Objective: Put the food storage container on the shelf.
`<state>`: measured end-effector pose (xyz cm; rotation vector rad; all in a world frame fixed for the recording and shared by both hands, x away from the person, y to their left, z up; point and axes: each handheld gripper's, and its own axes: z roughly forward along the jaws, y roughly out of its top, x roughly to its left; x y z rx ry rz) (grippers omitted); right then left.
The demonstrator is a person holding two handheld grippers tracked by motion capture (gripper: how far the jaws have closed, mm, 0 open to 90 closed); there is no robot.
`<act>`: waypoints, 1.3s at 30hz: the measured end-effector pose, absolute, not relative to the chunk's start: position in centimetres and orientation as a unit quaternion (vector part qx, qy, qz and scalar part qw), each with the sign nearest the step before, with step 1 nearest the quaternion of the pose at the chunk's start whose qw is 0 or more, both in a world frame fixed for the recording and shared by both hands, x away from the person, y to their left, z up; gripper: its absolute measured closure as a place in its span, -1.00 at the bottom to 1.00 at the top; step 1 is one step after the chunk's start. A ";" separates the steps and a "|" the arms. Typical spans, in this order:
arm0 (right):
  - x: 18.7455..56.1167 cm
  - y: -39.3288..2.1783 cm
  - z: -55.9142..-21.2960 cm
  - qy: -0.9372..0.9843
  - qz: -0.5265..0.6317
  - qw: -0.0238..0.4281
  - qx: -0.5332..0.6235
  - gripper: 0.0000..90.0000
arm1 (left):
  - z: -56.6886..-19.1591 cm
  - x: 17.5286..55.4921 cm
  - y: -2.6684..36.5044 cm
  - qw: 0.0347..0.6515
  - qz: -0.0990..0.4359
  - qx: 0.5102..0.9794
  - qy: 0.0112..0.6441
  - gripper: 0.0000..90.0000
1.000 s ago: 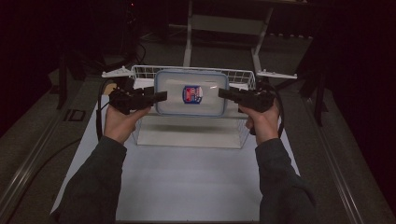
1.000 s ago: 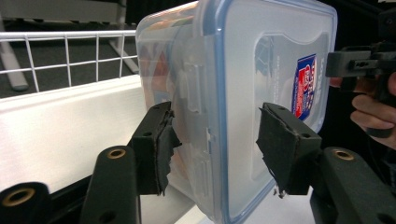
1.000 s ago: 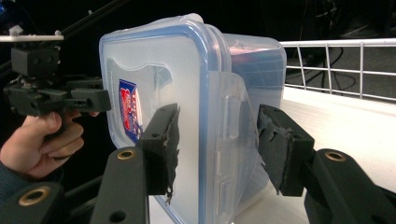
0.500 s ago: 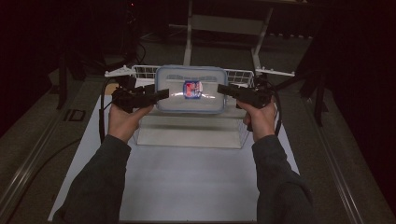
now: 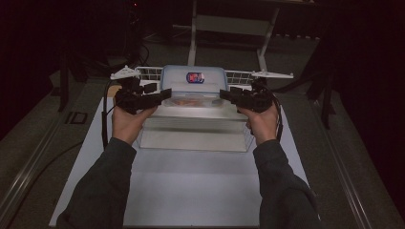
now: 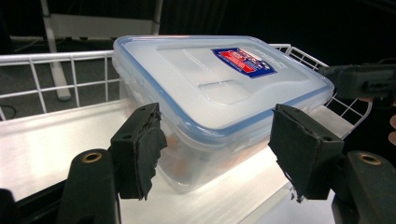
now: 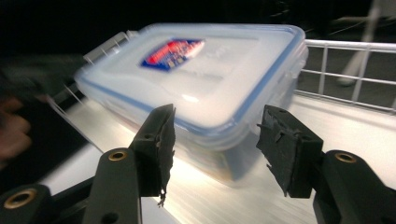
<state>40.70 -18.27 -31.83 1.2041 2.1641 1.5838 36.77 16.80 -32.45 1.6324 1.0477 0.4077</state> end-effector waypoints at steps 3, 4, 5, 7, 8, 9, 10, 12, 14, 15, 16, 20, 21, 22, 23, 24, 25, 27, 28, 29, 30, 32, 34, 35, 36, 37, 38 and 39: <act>39.9 -18.1 -31.8 0.748 0.522 0.136 0.387 -0.01 | -32.2 36.1 17.1 0.547 0.188 0.694 0.429 -0.21; 39.5 -18.2 -31.8 0.750 0.523 0.144 0.378 -0.02 | -32.2 35.9 17.1 0.547 0.194 0.695 0.424 -0.20; 39.2 -18.2 -31.7 0.753 0.524 0.152 0.369 -0.02 | -32.0 35.5 17.2 0.548 0.199 0.696 0.419 -0.20; 38.4 -18.5 -31.6 0.758 0.522 0.167 0.354 -0.02 | -31.8 34.7 17.3 0.549 0.211 0.699 0.406 -0.18; 38.0 -18.7 -31.5 0.761 0.522 0.171 0.346 -0.03 | -31.7 34.3 17.3 0.548 0.217 0.701 0.401 -0.18; 37.6 -19.0 -31.5 0.764 0.519 0.178 0.338 -0.03 | -31.7 33.8 17.4 0.547 0.224 0.703 0.396 -0.18; 37.1 -19.2 -31.5 0.767 0.517 0.186 0.331 -0.04 | -31.7 33.3 17.5 0.548 0.230 0.703 0.392 -0.18; 36.3 -19.8 -31.6 0.775 0.512 0.189 0.319 -0.04 | -31.9 32.2 17.7 0.541 0.239 0.711 0.380 -0.18; 35.2 -20.5 -32.1 0.783 0.505 0.188 0.310 -0.06 | -32.5 31.0 17.9 0.529 0.252 0.723 0.366 -0.18; 34.8 -20.8 -32.4 0.787 0.501 0.187 0.308 -0.06 | -32.9 30.6 18.0 0.527 0.253 0.725 0.364 -0.18; 34.5 -21.1 -32.6 0.789 0.499 0.189 0.305 -0.07 | -33.3 30.2 18.3 0.525 0.251 0.728 0.362 -0.18; 32.6 -22.7 -34.4 0.797 0.487 0.202 0.295 -0.13 | -35.7 28.5 19.7 0.517 0.250 0.732 0.366 -0.18; 32.1 -23.1 -34.9 0.799 0.483 0.206 0.294 -0.14 | -36.3 28.0 20.1 0.516 0.251 0.731 0.370 -0.18; 31.6 -23.6 -35.4 0.800 0.481 0.212 0.291 -0.15 | -36.9 27.6 20.5 0.516 0.249 0.729 0.373 -0.17; 31.2 -24.0 -36.0 0.800 0.479 0.214 0.289 -0.15 | -37.6 27.1 20.9 0.514 0.251 0.728 0.378 -0.17; 30.7 -24.4 -36.5 0.798 0.480 0.219 0.290 -0.17 | -38.3 26.6 21.2 0.513 0.253 0.726 0.381 -0.17; 30.3 -24.9 -37.1 0.795 0.482 0.219 0.294 -0.20 | -38.9 26.2 21.4 0.511 0.251 0.727 0.384 -0.17; 29.8 -25.3 -37.7 0.793 0.485 0.219 0.296 -0.21 | -39.6 25.7 21.6 0.508 0.253 0.726 0.388 -0.17; 29.4 -25.7 -38.2 0.790 0.487 0.220 0.299 -0.23 | -40.7 25.0 22.0 0.502 0.250 0.729 0.392 -0.17; 28.7 -26.4 -39.3 0.785 0.490 0.219 0.309 -0.24 | -41.2 24.6 22.1 0.502 0.248 0.727 0.397 -0.17; 28.3 -26.8 -39.7 0.780 0.494 0.217 0.316 -0.24 | -41.6 24.3 22.3 0.502 0.247 0.725 0.401 -0.17; 27.6 -27.4 -40.6 0.777 0.498 0.213 0.322 -0.25 | -42.3 23.7 22.7 0.505 0.250 0.720 0.405 -0.17; 26.8 -27.9 -41.2 0.773 0.498 0.221 0.325 -0.25 | -42.9 23.1 23.0 0.507 0.256 0.714 0.410 -0.17; 26.5 -28.2 -41.4 0.768 0.502 0.223 0.330 -0.25 | -43.2 22.9 23.2 0.507 0.256 0.713 0.412 -0.17; 26.2 -28.5 -41.7 0.763 0.507 0.224 0.332 -0.25 | -43.5 22.7 23.4 0.508 0.258 0.710 0.414 -0.17; 25.9 -28.8 -41.9 0.760 0.510 0.225 0.335 -0.25 | -43.8 22.5 23.5 0.508 0.261 0.708 0.416 -0.17; 25.6 -29.1 -42.1 0.757 0.512 0.225 0.337 -0.25 | -44.0 22.3 23.7 0.508 0.262 0.706 0.419 -0.17; 25.4 -29.3 -42.4 0.756 0.514 0.224 0.338 -0.25 | -44.2 22.2 23.8 0.508 0.262 0.704 0.421 -0.17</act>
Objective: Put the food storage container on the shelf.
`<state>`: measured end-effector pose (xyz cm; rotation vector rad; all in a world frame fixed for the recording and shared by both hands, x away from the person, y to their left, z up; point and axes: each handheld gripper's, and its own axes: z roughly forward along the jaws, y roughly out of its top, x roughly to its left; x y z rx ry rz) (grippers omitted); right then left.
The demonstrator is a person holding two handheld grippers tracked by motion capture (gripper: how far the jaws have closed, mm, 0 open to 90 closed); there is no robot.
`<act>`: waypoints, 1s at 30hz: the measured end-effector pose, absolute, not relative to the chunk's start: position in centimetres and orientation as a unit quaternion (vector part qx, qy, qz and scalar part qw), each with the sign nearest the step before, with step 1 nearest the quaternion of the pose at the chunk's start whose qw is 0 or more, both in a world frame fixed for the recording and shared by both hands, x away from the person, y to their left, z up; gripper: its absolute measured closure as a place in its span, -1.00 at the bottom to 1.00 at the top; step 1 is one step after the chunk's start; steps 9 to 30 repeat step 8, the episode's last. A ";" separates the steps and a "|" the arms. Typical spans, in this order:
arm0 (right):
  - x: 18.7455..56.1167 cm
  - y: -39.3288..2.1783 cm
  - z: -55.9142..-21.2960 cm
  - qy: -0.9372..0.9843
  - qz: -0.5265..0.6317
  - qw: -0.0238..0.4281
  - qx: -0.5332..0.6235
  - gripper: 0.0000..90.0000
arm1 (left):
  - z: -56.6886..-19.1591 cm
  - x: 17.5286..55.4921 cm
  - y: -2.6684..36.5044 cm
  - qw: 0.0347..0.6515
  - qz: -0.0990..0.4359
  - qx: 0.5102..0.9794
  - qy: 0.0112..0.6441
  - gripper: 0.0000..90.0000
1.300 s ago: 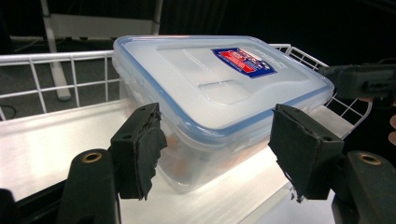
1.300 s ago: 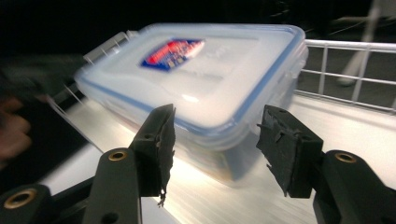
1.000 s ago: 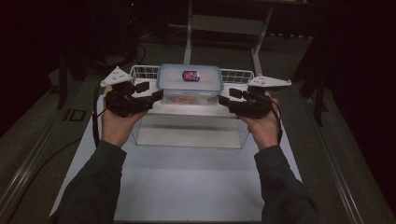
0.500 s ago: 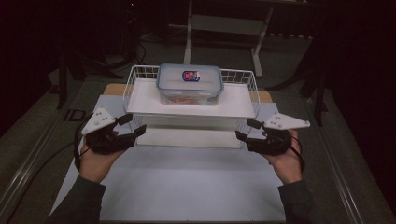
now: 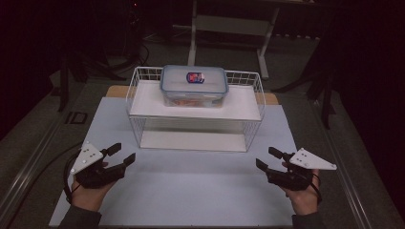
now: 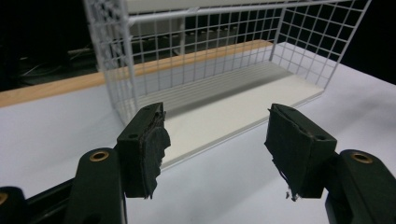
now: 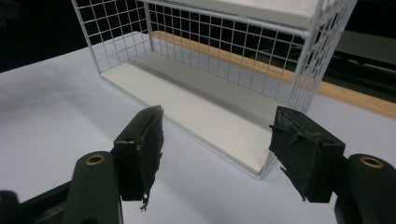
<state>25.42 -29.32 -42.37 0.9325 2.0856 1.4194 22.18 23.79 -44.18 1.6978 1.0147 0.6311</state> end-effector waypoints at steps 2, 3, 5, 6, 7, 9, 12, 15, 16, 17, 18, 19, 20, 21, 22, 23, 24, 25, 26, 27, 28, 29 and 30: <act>25.0 -29.7 -42.9 0.750 0.518 0.227 0.344 -0.25 | -44.5 22.0 23.9 0.506 0.263 0.703 0.423 -0.17; 24.9 -29.9 -43.1 0.746 0.523 0.223 0.347 -0.25 | -44.6 21.9 23.9 0.507 0.262 0.702 0.426 -0.17; 24.7 -30.2 -43.4 0.738 0.532 0.218 0.354 -0.25 | -44.8 21.8 24.0 0.508 0.261 0.700 0.428 -0.17; 24.6 -30.3 -43.6 0.737 0.531 0.219 0.355 -0.25 | -44.9 21.8 24.0 0.507 0.261 0.701 0.428 -0.17; 24.7 -30.3 -43.7 0.739 0.529 0.221 0.354 -0.25 | -44.9 21.8 24.1 0.507 0.262 0.700 0.429 -0.17; 24.7 -30.3 -43.8 0.740 0.527 0.223 0.354 -0.25 | -44.9 21.8 24.1 0.508 0.260 0.700 0.430 -0.17; 24.7 -30.3 -43.8 0.740 0.527 0.223 0.354 -0.25 | -44.9 21.8 24.1 0.508 0.260 0.700 0.430 -0.17; 24.7 -30.3 -43.8 0.740 0.527 0.223 0.354 -0.25 | -44.9 21.8 24.1 0.508 0.260 0.700 0.430 -0.17; 24.7 -30.3 -43.8 0.740 0.527 0.223 0.354 -0.25 | -44.9 21.8 24.1 0.508 0.260 0.700 0.430 -0.17; 24.7 -30.3 -43.8 0.740 0.527 0.223 0.354 -0.25 | -44.9 21.8 24.1 0.508 0.260 0.700 0.430 -0.17; 24.7 -30.3 -43.8 0.740 0.527 0.223 0.354 -0.25 | -44.9 21.8 24.1 0.508 0.260 0.700 0.430 -0.17; 24.7 -30.3 -43.8 0.740 0.527 0.223 0.354 -0.25 | -44.9 21.8 24.1 0.508 0.260 0.700 0.430 -0.17; 24.7 -30.3 -43.8 0.740 0.527 0.223 0.354 -0.25 | -44.9 21.8 24.1 0.508 0.260 0.700 0.430 -0.17; 24.7 -30.3 -43.8 0.740 0.527 0.223 0.354 -0.25 | -44.9 21.8 24.1 0.508 0.260 0.700 0.430 -0.17; 24.7 -30.3 -43.8 0.740 0.527 0.223 0.354 -0.25 | -44.9 21.8 24.1 0.508 0.260 0.700 0.430 -0.17; 24.7 -30.3 -43.8 0.740 0.527 0.223 0.354 -0.25 | -44.9 21.8 24.1 0.508 0.260 0.700 0.430 -0.17; 24.7 -30.3 -43.8 0.740 0.527 0.223 0.354 -0.25 | -44.9 21.8 24.1 0.508 0.260 0.700 0.430 -0.17; 24.7 -30.3 -43.8 0.740 0.527 0.223 0.354 -0.25 | -44.9 21.8 24.1 0.508 0.260 0.700 0.430 -0.17; 24.7 -30.3 -43.8 0.740 0.527 0.223 0.354 -0.25 | -44.9 21.8 24.1 0.508 0.260 0.700 0.430 -0.17; 24.7 -30.3 -43.8 0.740 0.527 0.223 0.354 -0.25 | -44.9 21.8 24.1 0.508 0.260 0.700 0.430 -0.17; 24.7 -30.3 -43.8 0.740 0.527 0.223 0.354 -0.25 | -44.9 21.8 24.1 0.508 0.260 0.700 0.430 -0.17; 24.7 -30.3 -43.8 0.740 0.527 0.223 0.354 -0.25 | -44.9 21.8 24.1 0.508 0.260 0.700 0.430 -0.17; 24.7 -30.3 -43.8 0.740 0.527 0.223 0.354 -0.25 | -44.9 21.8 24.1 0.508 0.260 0.700 0.430 -0.17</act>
